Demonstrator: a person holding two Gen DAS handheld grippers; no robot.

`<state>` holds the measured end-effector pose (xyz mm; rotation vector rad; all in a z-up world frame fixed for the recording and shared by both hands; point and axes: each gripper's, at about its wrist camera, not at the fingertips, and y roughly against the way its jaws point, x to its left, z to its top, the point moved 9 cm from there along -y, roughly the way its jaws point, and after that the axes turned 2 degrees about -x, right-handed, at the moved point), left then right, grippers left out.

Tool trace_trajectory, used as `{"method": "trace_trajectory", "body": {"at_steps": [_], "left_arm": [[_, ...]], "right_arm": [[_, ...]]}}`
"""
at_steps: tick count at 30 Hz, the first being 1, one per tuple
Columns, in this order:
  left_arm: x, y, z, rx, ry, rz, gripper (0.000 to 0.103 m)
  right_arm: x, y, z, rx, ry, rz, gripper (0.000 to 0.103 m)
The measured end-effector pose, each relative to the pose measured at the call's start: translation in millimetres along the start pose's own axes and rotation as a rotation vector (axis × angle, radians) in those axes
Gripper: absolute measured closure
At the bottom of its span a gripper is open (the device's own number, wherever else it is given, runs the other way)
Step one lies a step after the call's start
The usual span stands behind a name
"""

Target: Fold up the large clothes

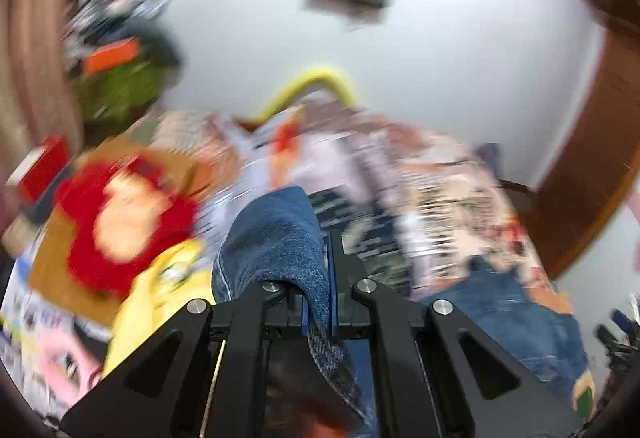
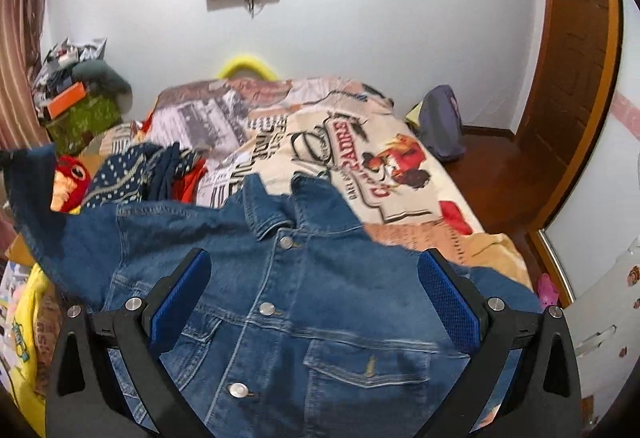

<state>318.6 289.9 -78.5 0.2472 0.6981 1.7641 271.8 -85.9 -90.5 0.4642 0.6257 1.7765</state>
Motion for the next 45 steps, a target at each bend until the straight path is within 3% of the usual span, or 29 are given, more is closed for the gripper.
{"method": "trace_trajectory", "body": {"at_steps": [3,4,6,10,12,16,20,23,24,27,31,37,45], "left_arm": [[-86.2,1.4,7.9,0.004,-0.111,-0.131,0.097],[-121.0,-1.3,0.8,0.035,-0.157,-0.195,0.097],[-165.1,-7.6,-14.2,0.067,-0.226,-0.254,0.097],[-247.6,-33.7,-84.2,0.186,-0.405,-0.33,0.097],[-267.1,-48.5,-123.8,0.263,-0.456,-0.35,0.097],[-293.4,-77.5,-218.6,0.495,-0.529,-0.4,0.096],[-291.2,-82.4,-254.6,0.534,-0.587,-0.378,0.082],[-288.8,-72.2,-259.0,0.528,-0.61,-0.385,0.071],[-287.5,-66.4,-259.8,0.528,-0.608,-0.391,0.059],[-274.5,-46.1,-247.8,0.476,-0.586,-0.401,0.052],[-240.7,-26.2,-216.0,0.394,-0.516,-0.359,0.033],[-153.8,-8.6,-180.3,0.3,-0.438,-0.195,0.033],[-67.6,-25.3,-208.9,0.376,-0.374,-0.071,0.033]], "right_arm": [[-12.8,6.8,0.0,-0.014,-0.003,-0.005,0.0],[-16.9,7.8,-1.3,-0.013,-0.002,-0.008,0.0],[-24.0,9.2,-6.4,-0.005,0.004,-0.012,0.0],[-36.9,12.3,-21.1,0.015,0.031,-0.03,0.0],[-46.0,12.1,-31.6,0.036,0.041,-0.04,0.0],[-62.0,12.7,-48.3,0.078,0.038,-0.05,0.0],[-68.5,15.7,-63.2,0.106,0.038,-0.047,0.0],[-66.9,18.5,-68.4,0.113,0.05,-0.037,0.0],[-64.0,18.8,-68.7,0.114,0.056,-0.032,0.0],[-55.2,19.8,-66.8,0.11,0.07,-0.019,0.0],[-27.7,20.2,-55.2,0.088,0.107,0.025,0.0],[27.4,10.5,-49.4,0.079,0.187,0.103,0.0],[100.0,-24.4,-49.6,0.122,0.338,0.176,0.001]]}}
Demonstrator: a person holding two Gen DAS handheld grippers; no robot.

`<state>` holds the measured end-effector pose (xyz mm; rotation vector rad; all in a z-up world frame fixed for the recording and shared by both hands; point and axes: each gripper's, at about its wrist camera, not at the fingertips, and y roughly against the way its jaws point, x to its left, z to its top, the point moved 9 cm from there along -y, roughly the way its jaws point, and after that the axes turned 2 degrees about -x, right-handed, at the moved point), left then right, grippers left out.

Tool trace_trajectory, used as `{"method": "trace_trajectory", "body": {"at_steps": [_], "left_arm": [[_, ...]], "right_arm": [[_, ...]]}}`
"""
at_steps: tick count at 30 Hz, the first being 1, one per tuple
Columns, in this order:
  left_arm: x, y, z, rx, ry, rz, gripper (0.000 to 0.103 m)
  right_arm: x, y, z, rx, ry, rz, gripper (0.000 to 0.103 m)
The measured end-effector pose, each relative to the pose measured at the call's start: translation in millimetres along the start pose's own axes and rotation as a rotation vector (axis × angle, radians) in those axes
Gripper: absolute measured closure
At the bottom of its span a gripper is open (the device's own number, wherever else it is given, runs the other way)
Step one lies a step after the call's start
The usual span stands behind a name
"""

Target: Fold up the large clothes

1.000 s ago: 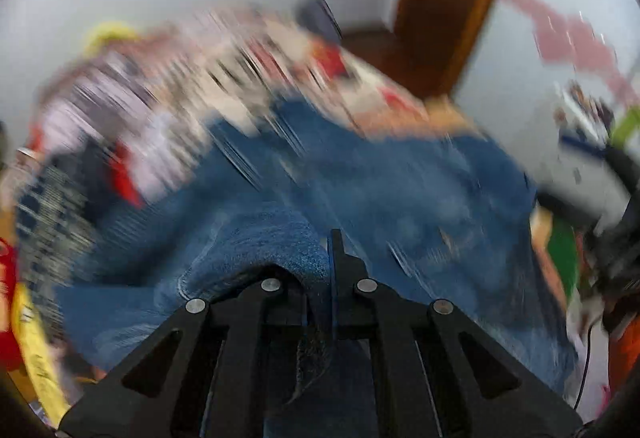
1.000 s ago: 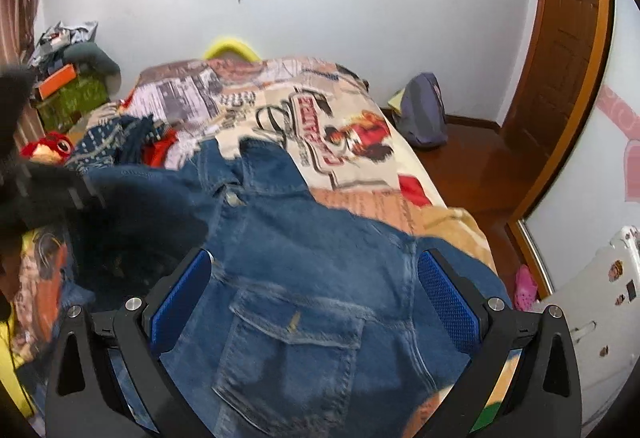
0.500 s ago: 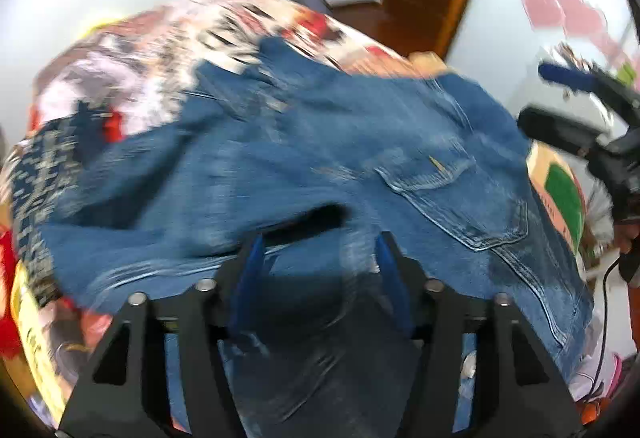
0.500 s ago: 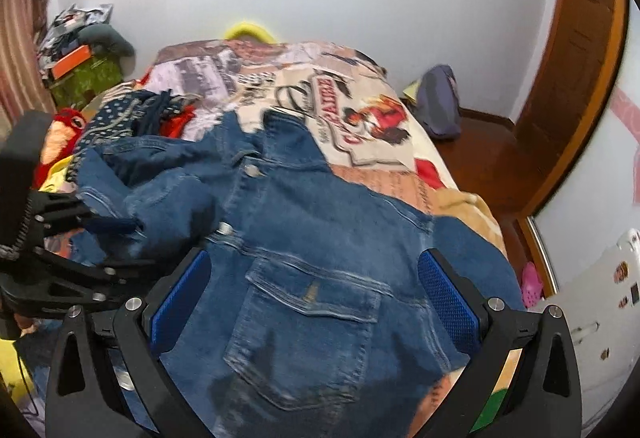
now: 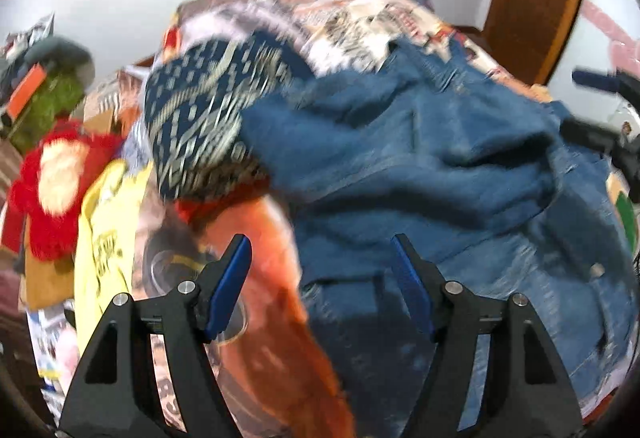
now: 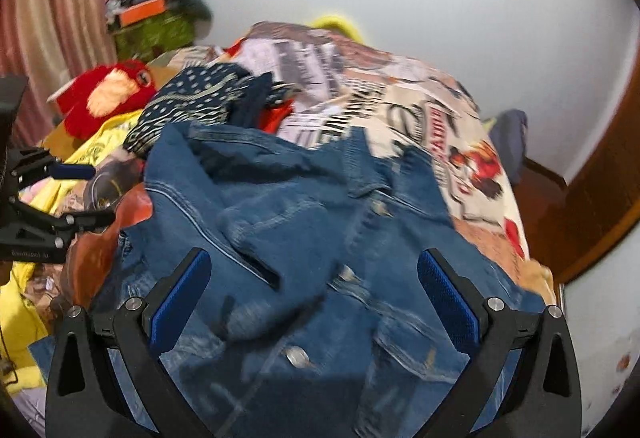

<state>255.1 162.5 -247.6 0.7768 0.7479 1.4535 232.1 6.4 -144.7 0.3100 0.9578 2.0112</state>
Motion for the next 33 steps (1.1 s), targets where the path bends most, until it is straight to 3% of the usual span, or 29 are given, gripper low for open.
{"method": "trace_trajectory", "body": {"at_steps": [5,10,12,21,22,25,30,33], "left_arm": [[16.3,-36.4,-37.2,0.094,0.026,0.024,0.033],[19.3,-66.9,-56.6,0.147,0.05,0.026,0.033],[19.5,-72.5,-56.6,0.143,0.062,0.024,0.033],[29.7,-84.9,-46.0,0.105,0.134,0.028,0.03],[32.3,-86.4,-44.7,0.107,0.149,0.028,0.03],[37.4,-86.9,-40.8,0.113,0.169,0.033,0.03],[38.8,-79.3,-36.1,0.114,0.161,0.07,0.03],[40.3,-70.5,-30.3,0.104,0.162,0.084,0.03]], "right_arm": [[17.9,-40.0,1.7,0.101,0.069,0.026,0.003],[29.5,-76.9,-13.7,0.24,0.111,0.081,0.027],[36.1,-88.5,-20.4,0.291,0.118,0.114,0.031],[52.1,-112.5,-30.1,0.367,0.093,0.214,0.065],[50.5,-112.2,-30.8,0.37,0.082,0.223,0.073],[43.6,-99.9,-22.8,0.34,0.071,0.209,0.088],[0.7,-56.4,29.5,0.167,0.004,0.113,0.09],[-35.8,-17.8,63.8,0.05,-0.084,0.102,0.091]]}}
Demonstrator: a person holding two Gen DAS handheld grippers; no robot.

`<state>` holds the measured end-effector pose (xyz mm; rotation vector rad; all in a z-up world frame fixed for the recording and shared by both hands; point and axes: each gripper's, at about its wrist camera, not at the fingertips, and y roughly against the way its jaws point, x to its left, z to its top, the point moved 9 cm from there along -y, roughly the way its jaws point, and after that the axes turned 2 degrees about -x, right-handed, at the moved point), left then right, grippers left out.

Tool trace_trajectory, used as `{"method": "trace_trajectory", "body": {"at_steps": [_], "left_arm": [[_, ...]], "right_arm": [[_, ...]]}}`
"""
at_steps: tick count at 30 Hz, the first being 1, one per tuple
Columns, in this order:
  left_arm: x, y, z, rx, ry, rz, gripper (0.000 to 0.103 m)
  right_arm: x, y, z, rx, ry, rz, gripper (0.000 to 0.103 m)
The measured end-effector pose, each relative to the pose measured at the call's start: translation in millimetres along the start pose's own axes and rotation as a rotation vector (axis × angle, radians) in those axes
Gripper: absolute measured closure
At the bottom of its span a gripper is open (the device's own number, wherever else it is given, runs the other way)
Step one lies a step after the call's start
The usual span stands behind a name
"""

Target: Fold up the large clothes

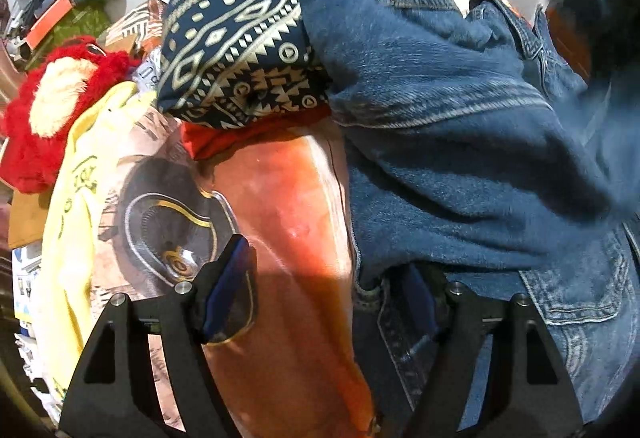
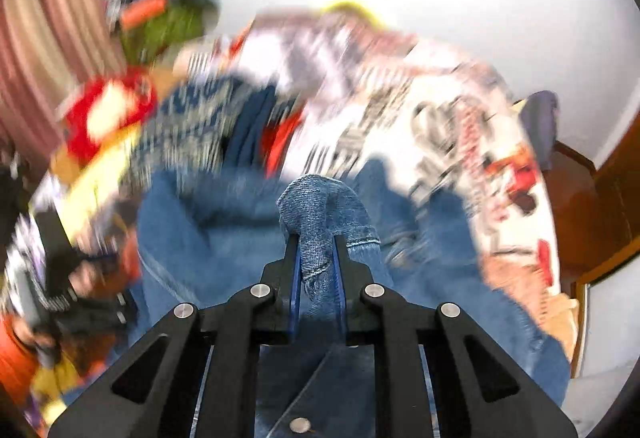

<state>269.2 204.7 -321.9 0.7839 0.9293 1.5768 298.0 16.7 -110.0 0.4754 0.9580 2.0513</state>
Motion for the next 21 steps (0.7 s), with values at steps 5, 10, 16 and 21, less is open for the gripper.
{"method": "trace_trajectory", "body": {"at_steps": [5,10,16,21], "left_arm": [[-8.0,22.7,8.2,-0.065,-0.012,0.027,0.03],[-13.0,23.3,10.2,-0.075,-0.011,0.08,0.03],[-17.9,26.1,-3.3,-0.078,-0.028,0.105,0.03],[-26.2,27.0,-9.7,-0.075,-0.088,0.111,0.03]], "right_arm": [[-37.9,68.0,39.3,-0.21,-0.094,-0.012,0.091],[-64.5,84.4,9.0,-0.256,-0.196,0.01,0.091],[-93.0,37.9,-74.1,-0.098,-0.29,-0.025,0.091],[-119.3,13.3,-135.3,-0.012,-0.435,-0.011,0.091]]}}
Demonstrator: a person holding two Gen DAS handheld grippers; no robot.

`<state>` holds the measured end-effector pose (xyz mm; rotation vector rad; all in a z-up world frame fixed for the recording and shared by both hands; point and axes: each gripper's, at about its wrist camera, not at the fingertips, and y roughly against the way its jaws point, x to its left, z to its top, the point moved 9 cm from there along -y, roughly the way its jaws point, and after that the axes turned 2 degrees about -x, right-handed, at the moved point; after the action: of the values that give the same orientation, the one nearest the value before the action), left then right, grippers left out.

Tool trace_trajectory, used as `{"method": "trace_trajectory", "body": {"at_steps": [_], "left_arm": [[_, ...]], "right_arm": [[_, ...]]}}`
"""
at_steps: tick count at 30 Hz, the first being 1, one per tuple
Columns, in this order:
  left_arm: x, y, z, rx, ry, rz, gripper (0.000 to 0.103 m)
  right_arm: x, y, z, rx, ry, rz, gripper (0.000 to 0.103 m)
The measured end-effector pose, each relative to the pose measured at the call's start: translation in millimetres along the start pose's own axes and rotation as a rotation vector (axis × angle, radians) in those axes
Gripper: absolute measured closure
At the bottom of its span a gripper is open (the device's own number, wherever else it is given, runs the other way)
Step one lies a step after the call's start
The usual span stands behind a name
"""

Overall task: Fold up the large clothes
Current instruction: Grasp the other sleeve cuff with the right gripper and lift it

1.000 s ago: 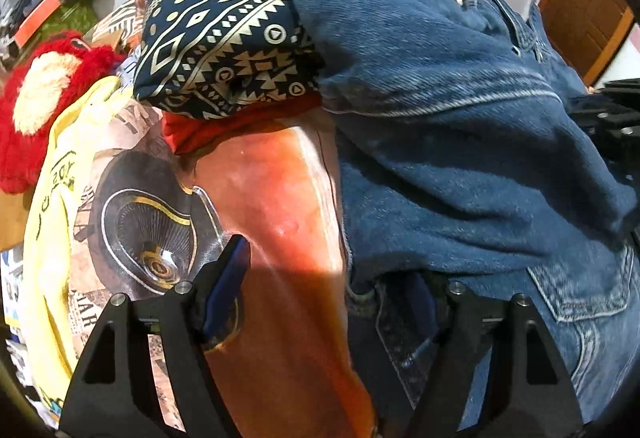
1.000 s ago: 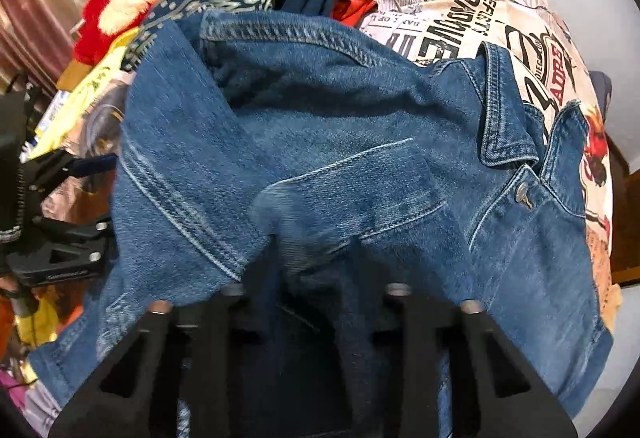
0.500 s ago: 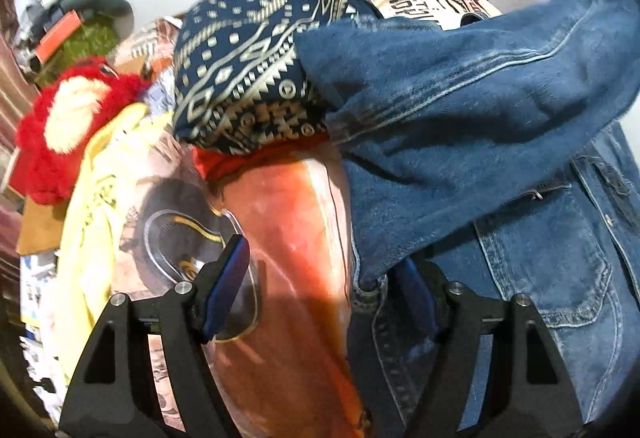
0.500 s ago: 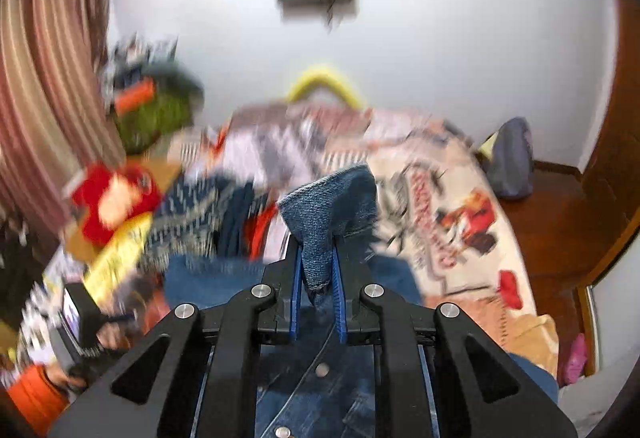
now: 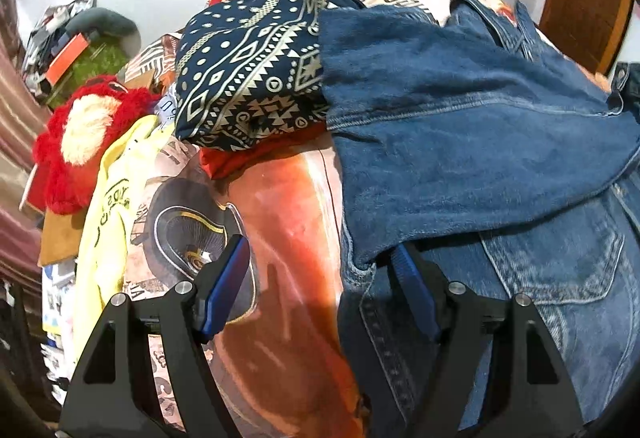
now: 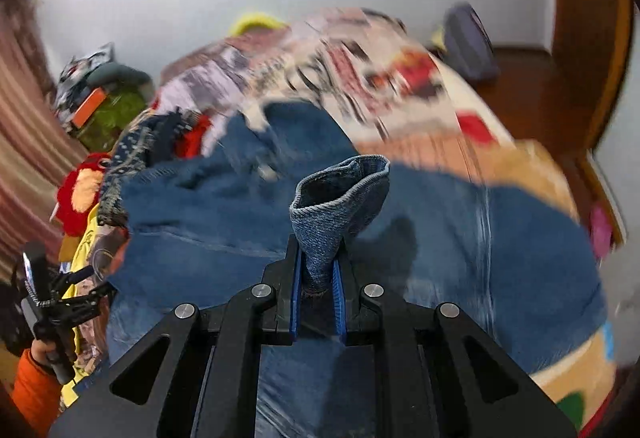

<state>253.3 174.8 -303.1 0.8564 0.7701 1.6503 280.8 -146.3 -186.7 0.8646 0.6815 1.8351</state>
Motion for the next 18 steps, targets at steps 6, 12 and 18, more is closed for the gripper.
{"method": "trace_trajectory", "body": {"at_steps": [6,12,18], "left_arm": [[-9.5,2.9,-2.8,0.008,-0.012,-0.004,0.03],[-22.7,29.0,14.0,-0.066,-0.025,-0.05,0.03],[-29.9,8.9,7.3,-0.005,-0.029,-0.053,0.03]], "right_arm": [[-21.4,10.9,-12.3,-0.003,-0.103,0.037,0.091],[-15.8,54.6,13.3,-0.147,-0.06,0.041,0.091],[-45.2,22.2,-7.9,-0.053,-0.106,-0.022,0.091]]}}
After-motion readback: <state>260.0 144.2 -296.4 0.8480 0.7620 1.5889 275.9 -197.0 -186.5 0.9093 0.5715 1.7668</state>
